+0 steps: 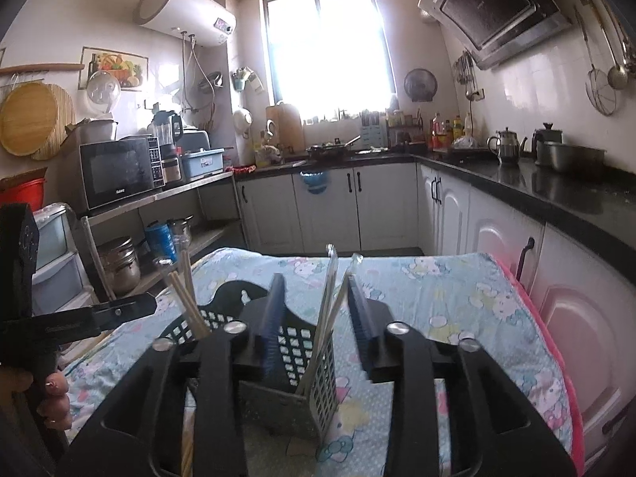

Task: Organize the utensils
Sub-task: 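Lift both chopsticks over the green caddy and open both grippers to release them, then withdraw both grippers from the caddy toward the chopsticks on the cloth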

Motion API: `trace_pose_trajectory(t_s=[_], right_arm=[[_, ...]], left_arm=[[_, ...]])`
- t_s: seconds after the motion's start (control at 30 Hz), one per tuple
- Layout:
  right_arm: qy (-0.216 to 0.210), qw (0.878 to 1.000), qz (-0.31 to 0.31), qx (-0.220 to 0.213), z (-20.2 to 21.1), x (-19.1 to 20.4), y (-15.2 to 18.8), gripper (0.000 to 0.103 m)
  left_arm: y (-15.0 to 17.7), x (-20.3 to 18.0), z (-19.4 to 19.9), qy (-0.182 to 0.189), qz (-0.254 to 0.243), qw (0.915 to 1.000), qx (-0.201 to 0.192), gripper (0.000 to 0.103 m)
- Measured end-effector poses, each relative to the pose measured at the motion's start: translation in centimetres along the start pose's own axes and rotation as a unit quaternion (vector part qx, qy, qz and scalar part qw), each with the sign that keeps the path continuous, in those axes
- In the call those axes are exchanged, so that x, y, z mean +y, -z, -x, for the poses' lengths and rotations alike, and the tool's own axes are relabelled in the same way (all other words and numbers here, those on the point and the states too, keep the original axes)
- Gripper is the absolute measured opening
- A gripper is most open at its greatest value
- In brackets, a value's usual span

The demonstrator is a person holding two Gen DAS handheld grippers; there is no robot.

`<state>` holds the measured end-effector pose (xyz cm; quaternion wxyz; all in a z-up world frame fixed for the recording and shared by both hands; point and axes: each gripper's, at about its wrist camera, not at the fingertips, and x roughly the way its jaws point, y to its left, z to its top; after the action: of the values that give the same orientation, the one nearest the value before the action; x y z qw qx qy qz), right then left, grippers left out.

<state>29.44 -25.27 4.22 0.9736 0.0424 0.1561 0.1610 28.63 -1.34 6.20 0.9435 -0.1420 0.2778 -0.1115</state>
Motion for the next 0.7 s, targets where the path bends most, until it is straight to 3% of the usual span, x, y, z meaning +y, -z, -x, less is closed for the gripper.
trace_pose_trajectory(t_s=[0.1,0.23,0.4,0.7], right_arm=[[-0.001,1.000,0.001,0.012,0.2,0.0,0.4,0.038],[-0.004,1.000,0.000,0.025,0.8,0.3,1.0,0.044],[-0.005,0.999,0.000,0.039,1.6,0.6,2.0,0.052],[-0.011,0.998,0.001,0.066,3.2,1.5,3.9,0.054]], left_arm=[[0.6,0.2,0.6,-0.002,0.005,1.0000,0.005,0.058],[1.3,0.7,1.2,-0.007,0.015,0.9998,0.013,0.088],[2.3,1.2,2.4,-0.014,0.020,0.9996,0.015,0.092],[4.2,2.2,4.5,-0.023,0.025,0.9992,0.018,0.092]])
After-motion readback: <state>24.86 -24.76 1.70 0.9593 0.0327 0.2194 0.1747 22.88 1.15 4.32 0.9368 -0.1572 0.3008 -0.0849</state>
